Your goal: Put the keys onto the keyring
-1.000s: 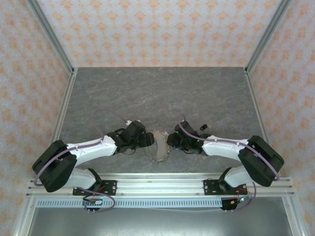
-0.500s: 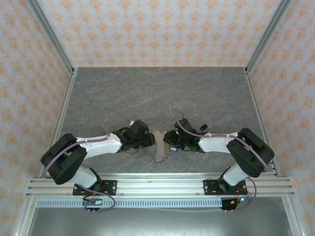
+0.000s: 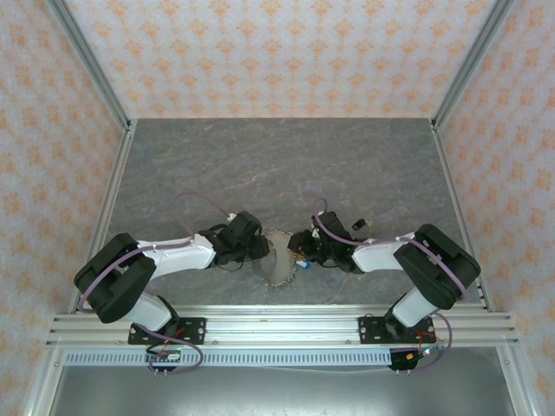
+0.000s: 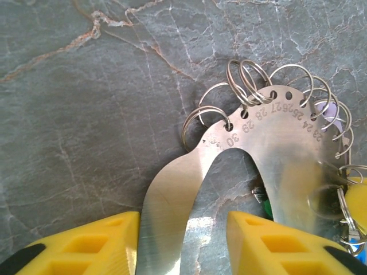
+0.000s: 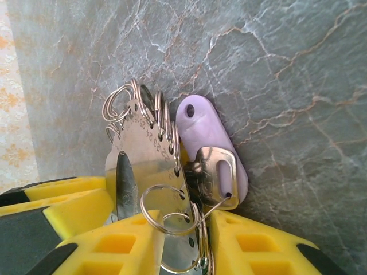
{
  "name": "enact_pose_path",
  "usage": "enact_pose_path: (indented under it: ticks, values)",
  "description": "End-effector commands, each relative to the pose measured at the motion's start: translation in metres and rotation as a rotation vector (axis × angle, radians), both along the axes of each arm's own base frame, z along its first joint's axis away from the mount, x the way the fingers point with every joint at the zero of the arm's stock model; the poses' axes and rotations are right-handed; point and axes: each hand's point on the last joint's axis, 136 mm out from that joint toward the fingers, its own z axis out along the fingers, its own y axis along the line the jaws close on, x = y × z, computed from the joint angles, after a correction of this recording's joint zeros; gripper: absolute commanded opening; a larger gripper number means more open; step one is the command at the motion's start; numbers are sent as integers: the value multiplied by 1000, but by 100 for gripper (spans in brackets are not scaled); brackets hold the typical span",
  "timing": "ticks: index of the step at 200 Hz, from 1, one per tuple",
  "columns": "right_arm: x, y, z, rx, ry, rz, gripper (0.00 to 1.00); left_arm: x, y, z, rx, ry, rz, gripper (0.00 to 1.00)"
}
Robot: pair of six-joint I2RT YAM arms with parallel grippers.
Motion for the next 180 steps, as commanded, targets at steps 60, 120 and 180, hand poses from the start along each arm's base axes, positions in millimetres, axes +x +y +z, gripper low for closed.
enact_pose_path:
  ticks: [60,120,180]
  values:
    - [-5,14,13,87,-24,68,24,9,-18,10,-74,-32,-27,34]
    - [-7,8,31,99,-72,55,19,8,-12,13,-74,-53,-9,32]
    - [-7,8,29,98,-52,51,27,8,-17,18,-107,-64,-17,32]
